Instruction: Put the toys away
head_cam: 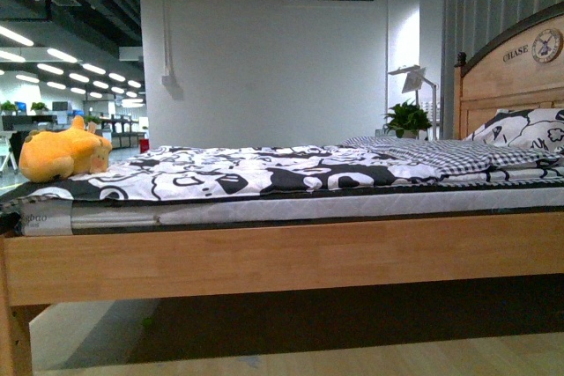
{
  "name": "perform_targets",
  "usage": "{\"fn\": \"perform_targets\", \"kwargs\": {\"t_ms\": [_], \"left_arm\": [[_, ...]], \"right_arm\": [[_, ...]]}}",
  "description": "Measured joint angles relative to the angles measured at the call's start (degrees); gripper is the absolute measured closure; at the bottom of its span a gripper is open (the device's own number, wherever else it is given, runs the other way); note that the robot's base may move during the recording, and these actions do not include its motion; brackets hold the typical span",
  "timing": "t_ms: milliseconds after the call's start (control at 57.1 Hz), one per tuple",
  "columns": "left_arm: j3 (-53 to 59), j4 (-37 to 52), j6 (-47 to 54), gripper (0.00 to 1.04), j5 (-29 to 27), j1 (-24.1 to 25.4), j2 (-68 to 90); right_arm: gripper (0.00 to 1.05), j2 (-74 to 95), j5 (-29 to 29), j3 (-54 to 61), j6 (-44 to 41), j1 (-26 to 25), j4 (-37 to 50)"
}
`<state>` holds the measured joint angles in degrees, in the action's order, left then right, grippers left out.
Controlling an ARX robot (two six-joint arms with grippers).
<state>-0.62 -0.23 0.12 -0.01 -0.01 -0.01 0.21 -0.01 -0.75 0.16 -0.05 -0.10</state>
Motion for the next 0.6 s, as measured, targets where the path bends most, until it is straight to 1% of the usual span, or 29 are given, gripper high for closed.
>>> {"fn": "perform_targets", "kwargs": {"t_ms": [595], "left_arm": [[0.00, 0.00, 0.00, 0.06, 0.02, 0.00, 0.00]], "right_arm": [[0.00, 0.00, 0.00, 0.00, 0.00, 0.00, 0.00]]}}
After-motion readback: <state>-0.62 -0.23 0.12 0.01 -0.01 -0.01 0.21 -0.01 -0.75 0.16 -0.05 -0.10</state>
